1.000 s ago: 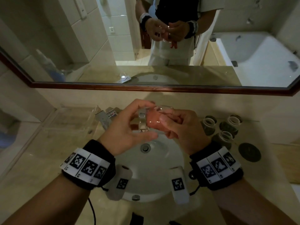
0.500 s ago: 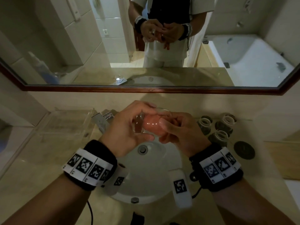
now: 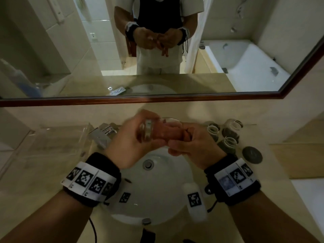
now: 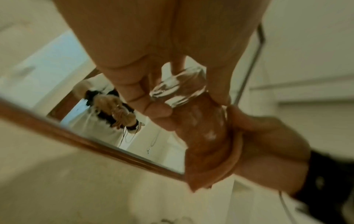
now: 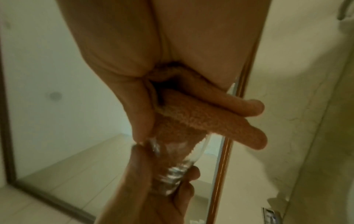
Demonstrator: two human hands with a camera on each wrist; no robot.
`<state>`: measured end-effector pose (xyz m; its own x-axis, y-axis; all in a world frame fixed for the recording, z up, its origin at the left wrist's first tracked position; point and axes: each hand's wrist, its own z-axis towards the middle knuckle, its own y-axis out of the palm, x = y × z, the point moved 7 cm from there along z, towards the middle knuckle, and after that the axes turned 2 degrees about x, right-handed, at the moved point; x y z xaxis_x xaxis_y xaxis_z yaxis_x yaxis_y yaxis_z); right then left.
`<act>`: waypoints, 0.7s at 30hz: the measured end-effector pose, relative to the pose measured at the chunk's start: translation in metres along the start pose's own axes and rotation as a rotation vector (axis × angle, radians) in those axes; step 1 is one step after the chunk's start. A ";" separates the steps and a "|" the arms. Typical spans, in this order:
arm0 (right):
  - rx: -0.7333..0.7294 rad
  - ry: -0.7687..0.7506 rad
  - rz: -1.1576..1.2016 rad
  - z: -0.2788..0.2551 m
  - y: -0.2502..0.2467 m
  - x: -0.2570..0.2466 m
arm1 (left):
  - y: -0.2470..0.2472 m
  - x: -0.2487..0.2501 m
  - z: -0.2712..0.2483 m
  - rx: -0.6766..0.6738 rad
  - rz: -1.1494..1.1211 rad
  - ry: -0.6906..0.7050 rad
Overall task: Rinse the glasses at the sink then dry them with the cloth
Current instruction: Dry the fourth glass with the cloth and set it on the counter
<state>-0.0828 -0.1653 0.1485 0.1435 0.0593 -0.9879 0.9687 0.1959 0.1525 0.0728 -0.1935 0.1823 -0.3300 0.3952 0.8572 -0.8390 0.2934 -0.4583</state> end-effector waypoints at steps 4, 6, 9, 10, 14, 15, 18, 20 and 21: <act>0.000 0.093 0.071 0.005 0.003 0.010 | -0.012 -0.008 -0.009 -0.027 0.093 0.097; -0.049 0.120 0.061 0.004 0.005 0.013 | -0.015 -0.020 -0.011 -0.030 0.021 0.050; 0.075 0.169 0.095 0.001 -0.009 0.018 | -0.016 -0.037 -0.010 -0.034 -0.075 -0.041; 0.197 0.183 0.107 -0.001 -0.021 0.020 | -0.016 -0.041 -0.010 -0.028 -0.102 -0.060; 0.541 0.169 -0.035 -0.027 -0.064 0.028 | -0.001 -0.048 0.000 -0.031 -0.148 -0.117; 0.579 0.182 -0.072 -0.034 -0.071 0.031 | 0.006 -0.049 0.004 -0.037 -0.143 -0.116; 0.642 0.237 -0.194 -0.058 -0.087 0.038 | 0.042 -0.045 0.019 -0.083 -0.114 -0.115; 0.642 0.247 -0.334 -0.071 -0.099 0.039 | 0.071 -0.036 0.030 -0.124 -0.070 -0.091; 0.640 0.237 -0.417 -0.076 -0.106 0.038 | 0.087 -0.030 0.036 -0.144 -0.041 -0.069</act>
<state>-0.1958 -0.1095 0.0971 -0.2334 0.3250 -0.9165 0.8718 -0.3475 -0.3452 -0.0055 -0.2118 0.1252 -0.3298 0.3212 0.8878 -0.7835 0.4316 -0.4471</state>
